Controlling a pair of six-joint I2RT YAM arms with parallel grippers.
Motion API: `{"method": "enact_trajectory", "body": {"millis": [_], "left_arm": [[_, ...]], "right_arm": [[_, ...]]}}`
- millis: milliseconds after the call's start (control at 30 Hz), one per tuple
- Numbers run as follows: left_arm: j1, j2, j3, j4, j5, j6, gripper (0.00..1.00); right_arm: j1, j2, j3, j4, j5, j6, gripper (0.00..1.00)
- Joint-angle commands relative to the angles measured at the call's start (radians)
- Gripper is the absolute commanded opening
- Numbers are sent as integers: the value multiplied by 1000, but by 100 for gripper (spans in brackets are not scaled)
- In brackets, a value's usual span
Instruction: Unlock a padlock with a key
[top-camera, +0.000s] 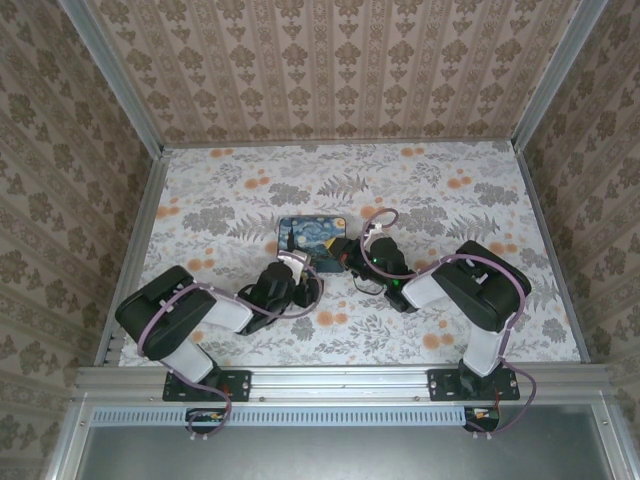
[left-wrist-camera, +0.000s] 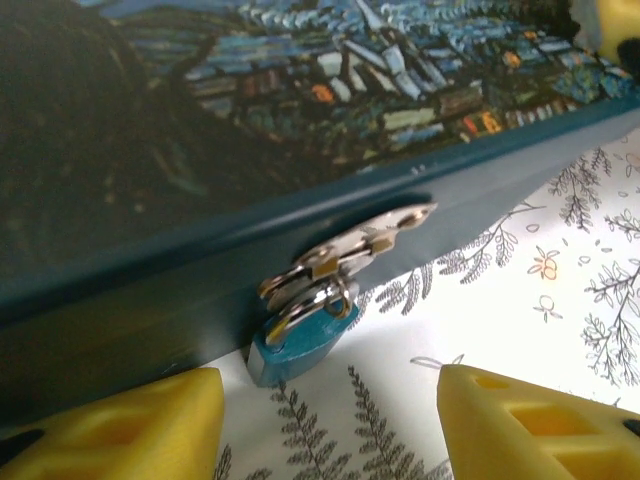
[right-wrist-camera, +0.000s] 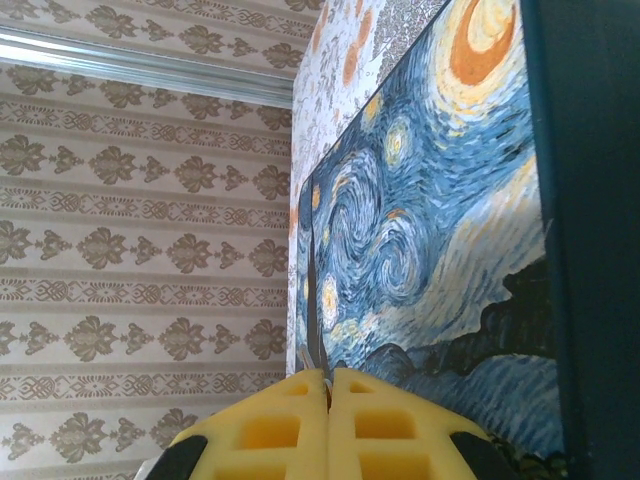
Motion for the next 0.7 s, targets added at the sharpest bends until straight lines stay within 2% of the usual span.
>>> {"method": "enact_trajectory", "body": {"millis": [0,167,400,667], "left_arm": [[-4,40,45,27,93,-25,60],[8,41,63,54,175,-82,61],[84,29,22,169,263,-210,62],[127,55,-7,289,315,-312,63]], "right_arm": [[-3,25,-14,10,11,9,0],[-4,31,-14,4,12,11,0],[-6,34,-20,3,17,13,0],[-6,40,-20,11,18,19,0]]}}
